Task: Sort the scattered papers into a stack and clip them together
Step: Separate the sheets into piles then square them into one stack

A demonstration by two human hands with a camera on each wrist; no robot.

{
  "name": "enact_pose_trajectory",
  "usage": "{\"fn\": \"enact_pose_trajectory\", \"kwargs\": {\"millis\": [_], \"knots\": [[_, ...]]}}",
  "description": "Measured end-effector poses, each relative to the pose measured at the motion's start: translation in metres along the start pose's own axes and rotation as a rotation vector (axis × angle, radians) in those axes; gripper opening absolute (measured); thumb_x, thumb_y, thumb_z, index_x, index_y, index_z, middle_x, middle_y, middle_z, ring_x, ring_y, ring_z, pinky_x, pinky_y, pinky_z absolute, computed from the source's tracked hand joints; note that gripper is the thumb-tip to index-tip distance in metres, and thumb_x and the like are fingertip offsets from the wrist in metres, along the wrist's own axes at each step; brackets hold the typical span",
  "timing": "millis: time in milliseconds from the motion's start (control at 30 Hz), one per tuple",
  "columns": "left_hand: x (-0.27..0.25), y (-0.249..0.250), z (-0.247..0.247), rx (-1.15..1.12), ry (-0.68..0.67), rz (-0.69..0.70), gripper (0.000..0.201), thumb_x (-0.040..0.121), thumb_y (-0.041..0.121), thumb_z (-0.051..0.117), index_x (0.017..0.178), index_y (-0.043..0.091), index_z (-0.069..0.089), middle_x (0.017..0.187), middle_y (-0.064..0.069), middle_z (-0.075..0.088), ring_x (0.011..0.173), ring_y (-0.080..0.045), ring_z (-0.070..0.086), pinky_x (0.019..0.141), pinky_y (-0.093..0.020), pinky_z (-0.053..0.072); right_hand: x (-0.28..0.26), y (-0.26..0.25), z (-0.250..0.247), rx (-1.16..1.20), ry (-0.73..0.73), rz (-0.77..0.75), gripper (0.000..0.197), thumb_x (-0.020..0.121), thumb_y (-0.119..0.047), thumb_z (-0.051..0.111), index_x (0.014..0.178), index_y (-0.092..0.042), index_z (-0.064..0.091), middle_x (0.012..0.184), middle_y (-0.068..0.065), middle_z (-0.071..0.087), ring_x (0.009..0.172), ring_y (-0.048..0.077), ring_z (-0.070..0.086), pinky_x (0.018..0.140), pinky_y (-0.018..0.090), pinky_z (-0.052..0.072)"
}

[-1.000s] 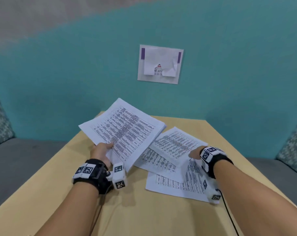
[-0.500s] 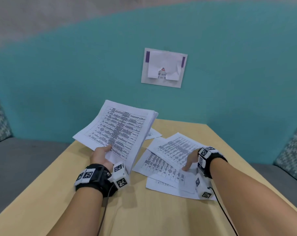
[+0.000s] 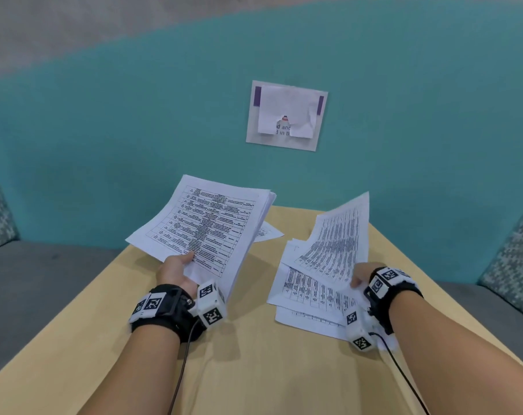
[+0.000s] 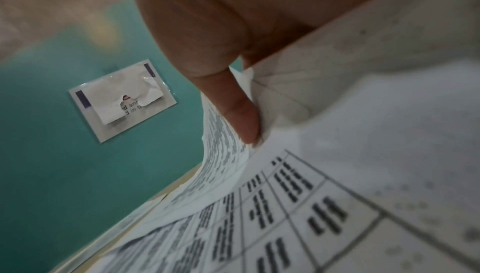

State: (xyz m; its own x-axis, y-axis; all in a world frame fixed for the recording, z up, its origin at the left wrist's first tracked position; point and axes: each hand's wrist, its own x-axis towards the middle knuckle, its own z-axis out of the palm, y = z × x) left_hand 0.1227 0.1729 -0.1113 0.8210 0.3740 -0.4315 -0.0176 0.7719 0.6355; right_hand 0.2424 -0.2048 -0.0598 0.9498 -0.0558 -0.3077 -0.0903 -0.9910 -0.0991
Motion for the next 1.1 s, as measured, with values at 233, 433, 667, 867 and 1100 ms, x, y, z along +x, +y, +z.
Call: {"fn": "enact_pose_trajectory", "kwargs": {"millis": [233, 433, 667, 867, 1100], "knots": [[-0.004, -0.002, 0.001, -0.002, -0.029, 0.004, 0.047, 0.086, 0.005, 0.064, 0.133, 0.001, 0.057, 0.121, -0.023, 0.072, 0.106, -0.047, 0.071, 0.094, -0.068, 0.050, -0.003, 0.010, -0.010, 0.537, 0.118, 0.105, 0.045, 0.104, -0.022, 0.054, 0.135, 0.011, 0.051, 0.138, 0.020, 0.058, 0.134, 0.041, 0.050, 0.095, 0.035, 0.045], [-0.013, 0.001, 0.002, 0.009, -0.067, -0.021, 0.043, 0.094, 0.014, 0.061, 0.135, 0.001, 0.059, 0.124, -0.021, 0.071, 0.112, -0.044, 0.069, 0.085, -0.058, 0.057, 0.063, -0.022, 0.002, 1.364, -0.042, 0.138, 0.126, 0.065, -0.031, 0.094, 0.160, -0.016, 0.012, 0.162, 0.020, 0.029, 0.139, 0.047, 0.042, 0.109, 0.068, 0.032], [-0.026, 0.005, 0.007, -0.035, -0.134, -0.024, 0.029, 0.103, 0.023, 0.053, 0.120, 0.003, 0.064, 0.105, -0.018, 0.074, 0.094, -0.036, 0.068, 0.079, -0.053, 0.052, 0.112, -0.133, 0.012, 1.473, -0.130, -0.013, 0.079, 0.064, -0.034, 0.082, 0.131, -0.009, 0.049, 0.131, 0.017, 0.060, 0.113, 0.046, 0.065, 0.098, 0.063, 0.046], [-0.033, 0.008, 0.006, -0.081, -0.150, -0.035, 0.029, 0.101, 0.025, 0.055, 0.112, 0.002, 0.068, 0.093, -0.021, 0.078, 0.094, -0.040, 0.068, 0.083, -0.054, 0.051, 0.130, -0.193, 0.012, 1.495, -0.212, -0.035, 0.081, 0.075, -0.032, 0.073, 0.146, -0.006, 0.043, 0.118, 0.026, 0.068, 0.111, 0.044, 0.068, 0.103, 0.057, 0.046], [-0.029, 0.009, 0.010, -0.099, -0.128, -0.042, 0.030, 0.101, 0.023, 0.055, 0.122, 0.004, 0.065, 0.092, -0.019, 0.078, 0.092, -0.037, 0.070, 0.074, -0.053, 0.051, 0.102, -0.201, 0.010, 1.197, -0.170, 0.005, 0.042, 0.080, -0.036, 0.068, 0.111, -0.009, 0.066, 0.085, 0.011, 0.076, 0.095, 0.033, 0.073, 0.100, 0.050, 0.053]]}}
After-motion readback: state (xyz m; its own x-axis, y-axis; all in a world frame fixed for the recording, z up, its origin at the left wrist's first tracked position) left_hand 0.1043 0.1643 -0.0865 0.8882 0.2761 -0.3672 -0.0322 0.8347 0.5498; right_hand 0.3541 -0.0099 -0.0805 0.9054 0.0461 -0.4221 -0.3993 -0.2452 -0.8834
